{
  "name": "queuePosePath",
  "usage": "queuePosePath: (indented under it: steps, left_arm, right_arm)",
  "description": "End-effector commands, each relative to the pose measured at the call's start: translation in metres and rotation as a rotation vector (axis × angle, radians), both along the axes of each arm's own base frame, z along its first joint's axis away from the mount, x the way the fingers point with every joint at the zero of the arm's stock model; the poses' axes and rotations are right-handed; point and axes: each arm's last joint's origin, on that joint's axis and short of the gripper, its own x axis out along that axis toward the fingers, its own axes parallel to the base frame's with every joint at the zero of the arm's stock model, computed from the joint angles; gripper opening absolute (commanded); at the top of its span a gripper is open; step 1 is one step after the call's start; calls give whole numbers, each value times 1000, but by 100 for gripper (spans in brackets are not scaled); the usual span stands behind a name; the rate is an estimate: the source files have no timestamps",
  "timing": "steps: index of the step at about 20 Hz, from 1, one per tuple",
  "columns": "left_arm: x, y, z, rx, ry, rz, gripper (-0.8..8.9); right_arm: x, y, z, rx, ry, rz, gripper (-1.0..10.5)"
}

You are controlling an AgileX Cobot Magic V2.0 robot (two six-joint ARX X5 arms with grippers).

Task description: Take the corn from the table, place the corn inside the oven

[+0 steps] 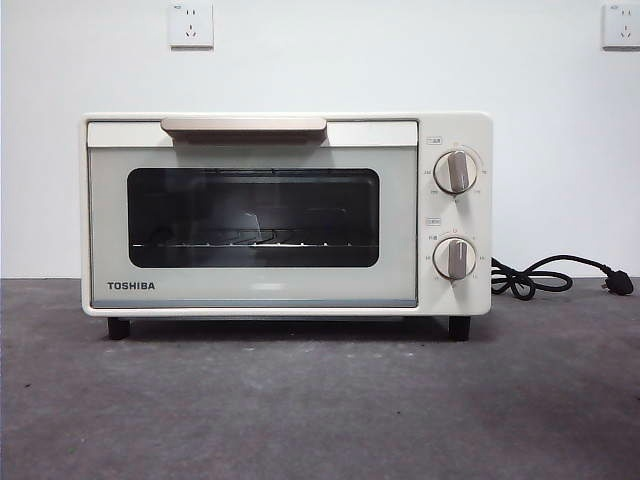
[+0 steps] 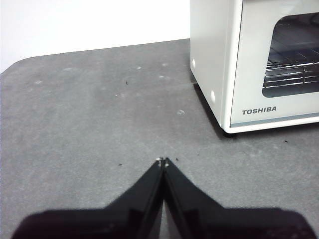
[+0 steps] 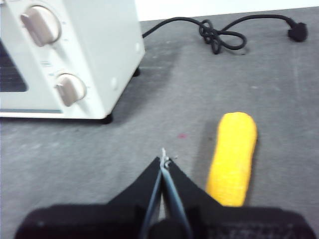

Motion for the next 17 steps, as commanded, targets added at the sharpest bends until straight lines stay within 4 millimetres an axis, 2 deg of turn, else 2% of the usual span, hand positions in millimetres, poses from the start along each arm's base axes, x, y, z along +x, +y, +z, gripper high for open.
queuePosePath:
  steps: [1, 3, 9, 17]
  left_arm:
    - [0, 0, -1, -14, 0, 2, -3]
    - [0, 0, -1, -65, 1, 13, -3]
    - [0, 0, -1, -370, 10, 77, -3]
    - [1, 0, -1, -408, 5, 84, -3]
  right_arm:
    - [1, -1, -2, -5, 4, -43, 1]
    - [1, -2, -2, -9, 5, -55, 1]
    - [1, -3, -2, -20, 8, -106, 1]
    - [1, -3, -2, -15, 8, -108, 1]
